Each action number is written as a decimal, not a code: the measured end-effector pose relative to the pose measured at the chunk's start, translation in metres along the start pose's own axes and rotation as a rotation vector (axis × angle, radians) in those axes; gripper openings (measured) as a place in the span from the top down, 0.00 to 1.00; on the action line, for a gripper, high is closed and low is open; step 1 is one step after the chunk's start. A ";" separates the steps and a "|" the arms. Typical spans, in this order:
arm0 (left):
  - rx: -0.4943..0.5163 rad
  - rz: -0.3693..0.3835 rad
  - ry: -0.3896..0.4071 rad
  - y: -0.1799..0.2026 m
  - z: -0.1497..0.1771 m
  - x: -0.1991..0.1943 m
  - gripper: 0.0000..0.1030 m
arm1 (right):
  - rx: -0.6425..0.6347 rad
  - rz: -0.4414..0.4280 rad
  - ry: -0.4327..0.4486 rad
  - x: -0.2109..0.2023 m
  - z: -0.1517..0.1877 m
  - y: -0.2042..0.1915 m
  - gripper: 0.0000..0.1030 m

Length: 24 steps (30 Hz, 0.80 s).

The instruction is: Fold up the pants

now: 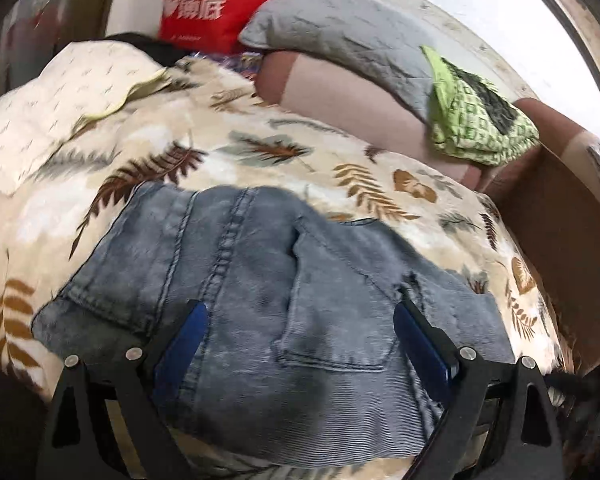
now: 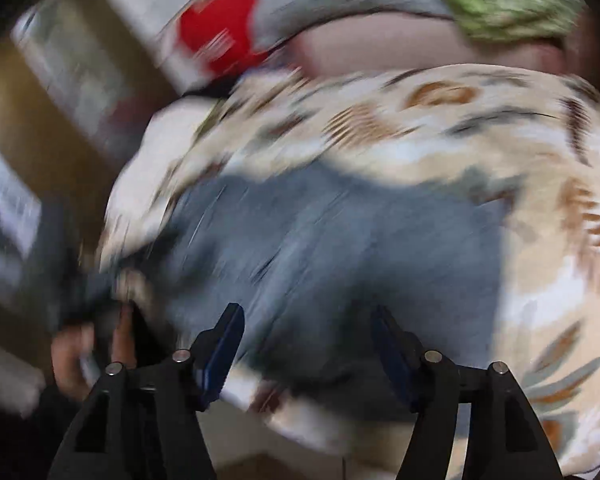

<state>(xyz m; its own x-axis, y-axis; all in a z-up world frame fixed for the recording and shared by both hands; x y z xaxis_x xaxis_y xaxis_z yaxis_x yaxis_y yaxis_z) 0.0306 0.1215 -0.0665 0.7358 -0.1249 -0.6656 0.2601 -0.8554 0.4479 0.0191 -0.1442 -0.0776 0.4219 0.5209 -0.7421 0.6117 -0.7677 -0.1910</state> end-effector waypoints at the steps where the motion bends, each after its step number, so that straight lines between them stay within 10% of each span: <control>1: 0.005 0.005 -0.005 0.000 0.003 0.001 0.09 | -0.057 0.015 -0.025 0.010 0.007 -0.015 0.40; 12: 0.029 0.016 -0.026 0.000 0.008 0.007 0.09 | -0.033 -0.055 -0.053 0.046 0.014 -0.024 0.86; 17: 0.020 0.006 -0.016 -0.002 0.007 0.008 0.09 | 0.060 -0.117 0.054 0.016 0.004 -0.014 0.86; 24: 0.082 0.018 -0.008 0.016 0.009 0.004 0.09 | -0.027 -0.138 -0.027 0.058 0.037 -0.034 0.81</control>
<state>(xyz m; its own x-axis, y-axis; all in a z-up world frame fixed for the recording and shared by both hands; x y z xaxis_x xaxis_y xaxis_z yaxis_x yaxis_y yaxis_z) 0.0317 0.1024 -0.0673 0.7349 -0.1441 -0.6627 0.1947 -0.8912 0.4097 -0.0022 -0.1017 -0.1379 0.3145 0.6099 -0.7274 0.6807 -0.6790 -0.2750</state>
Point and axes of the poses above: each gripper's, at about its wrist camera, not at the fingertips, and x roughly the way its jaws point, y to its right, z to its underside, the point moved 4 cm from there along x, roughly the way its jaws point, and after that the axes turned 11 degrees about -x, right-handed, at the moved point
